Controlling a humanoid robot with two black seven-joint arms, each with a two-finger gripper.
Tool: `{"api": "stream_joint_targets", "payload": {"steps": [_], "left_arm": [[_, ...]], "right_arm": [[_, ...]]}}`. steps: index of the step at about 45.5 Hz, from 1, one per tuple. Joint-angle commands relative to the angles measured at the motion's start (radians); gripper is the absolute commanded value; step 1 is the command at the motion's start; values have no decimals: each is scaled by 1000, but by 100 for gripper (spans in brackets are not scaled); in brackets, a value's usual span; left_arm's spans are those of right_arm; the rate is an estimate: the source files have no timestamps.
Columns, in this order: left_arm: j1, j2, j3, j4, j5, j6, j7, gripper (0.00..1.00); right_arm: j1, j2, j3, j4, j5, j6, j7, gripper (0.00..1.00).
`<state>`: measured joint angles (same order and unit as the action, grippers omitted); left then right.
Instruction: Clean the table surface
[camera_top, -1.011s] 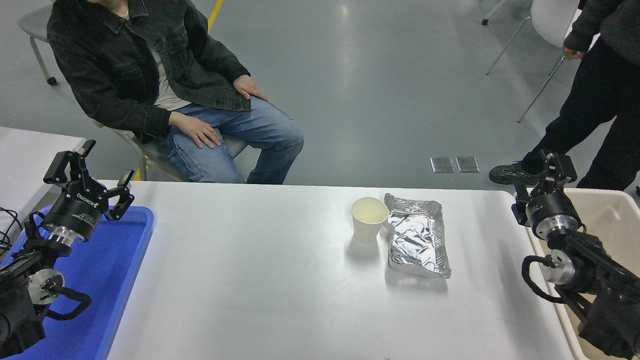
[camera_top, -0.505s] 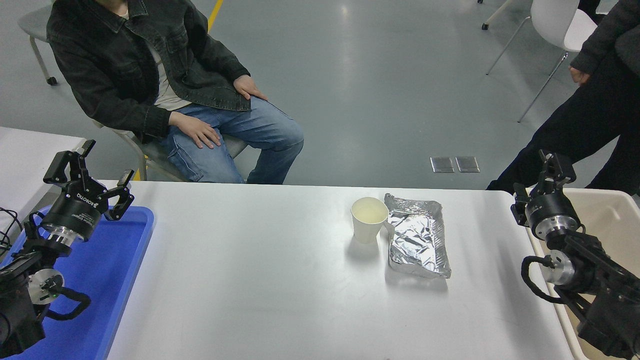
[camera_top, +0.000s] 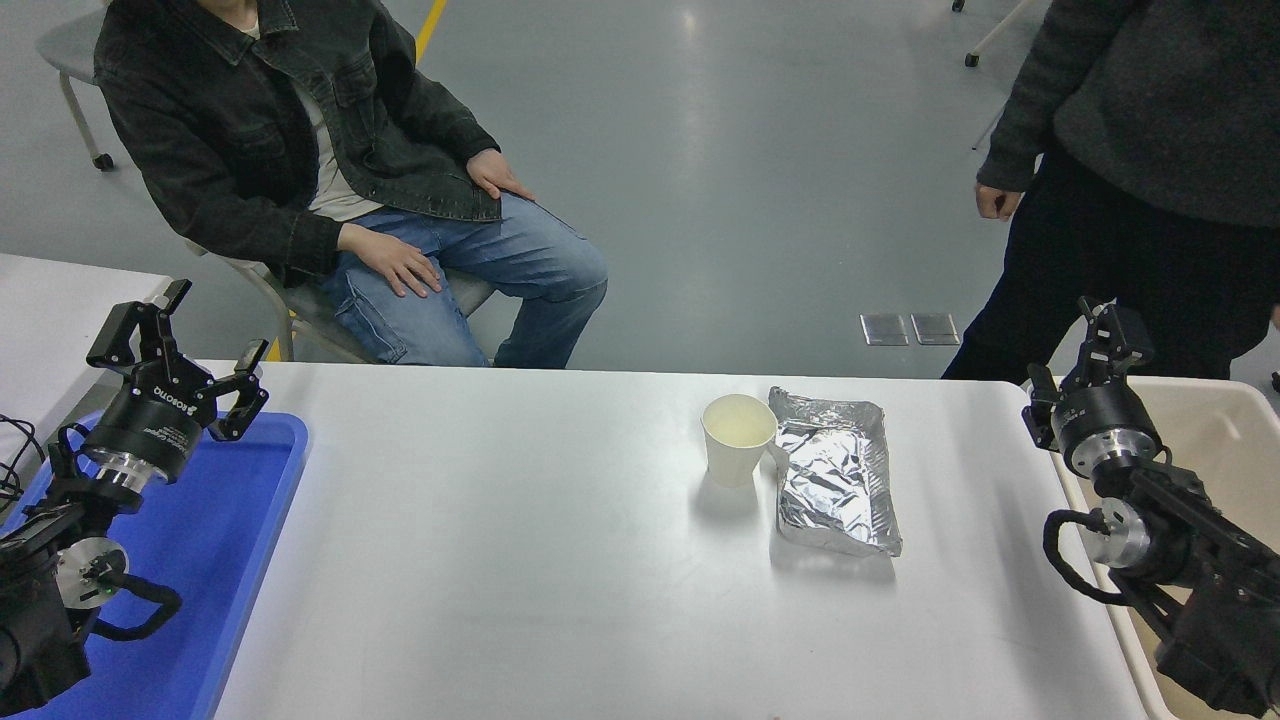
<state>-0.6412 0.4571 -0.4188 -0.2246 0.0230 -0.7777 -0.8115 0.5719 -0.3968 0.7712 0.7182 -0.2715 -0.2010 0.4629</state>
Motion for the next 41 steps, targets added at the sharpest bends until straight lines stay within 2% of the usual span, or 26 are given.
{"api": "stream_joint_targets", "payload": {"steps": [1, 28, 41], "left_arm": [[0, 0, 0, -1, 0, 0, 0, 100], [0, 0, 0, 1, 0, 0, 0, 100], [0, 0, 0, -1, 0, 0, 0, 100]], "right_arm": [[5, 3, -1, 1, 0, 0, -1, 100], [2, 4, -10, 9, -3, 12, 0, 100], [77, -5, -305, 49, -18, 3, 8, 100]]}}
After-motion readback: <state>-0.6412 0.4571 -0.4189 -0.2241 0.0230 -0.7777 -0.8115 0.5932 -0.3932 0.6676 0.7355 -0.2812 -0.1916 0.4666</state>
